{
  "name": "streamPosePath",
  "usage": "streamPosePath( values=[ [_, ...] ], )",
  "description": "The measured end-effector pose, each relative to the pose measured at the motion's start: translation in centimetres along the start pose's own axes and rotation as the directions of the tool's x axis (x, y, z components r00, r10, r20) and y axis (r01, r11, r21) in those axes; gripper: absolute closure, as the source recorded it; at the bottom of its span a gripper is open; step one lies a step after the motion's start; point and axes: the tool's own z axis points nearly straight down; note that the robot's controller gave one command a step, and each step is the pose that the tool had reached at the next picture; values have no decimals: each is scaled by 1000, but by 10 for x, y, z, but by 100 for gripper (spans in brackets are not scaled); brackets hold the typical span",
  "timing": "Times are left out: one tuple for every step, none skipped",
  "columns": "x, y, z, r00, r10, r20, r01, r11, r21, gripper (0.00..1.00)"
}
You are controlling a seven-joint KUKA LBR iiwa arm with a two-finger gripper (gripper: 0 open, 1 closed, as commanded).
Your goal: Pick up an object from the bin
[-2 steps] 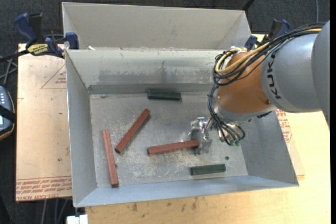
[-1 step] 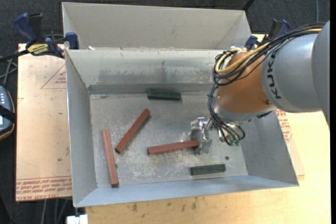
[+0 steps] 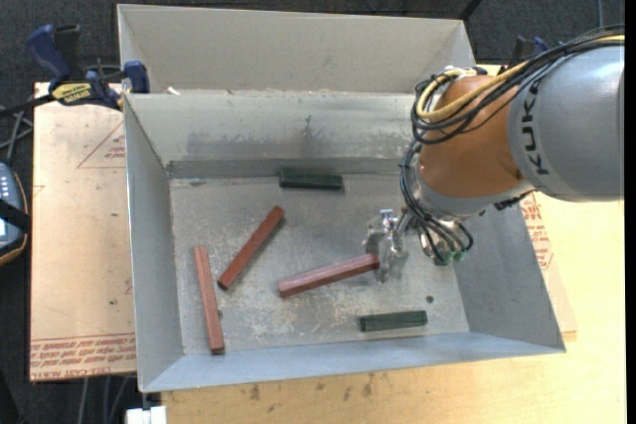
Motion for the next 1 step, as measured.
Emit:
streamPosePath(
  values=[
    [-18,17,-21,1000,-9,20,9,1000,2,100]
  ],
)
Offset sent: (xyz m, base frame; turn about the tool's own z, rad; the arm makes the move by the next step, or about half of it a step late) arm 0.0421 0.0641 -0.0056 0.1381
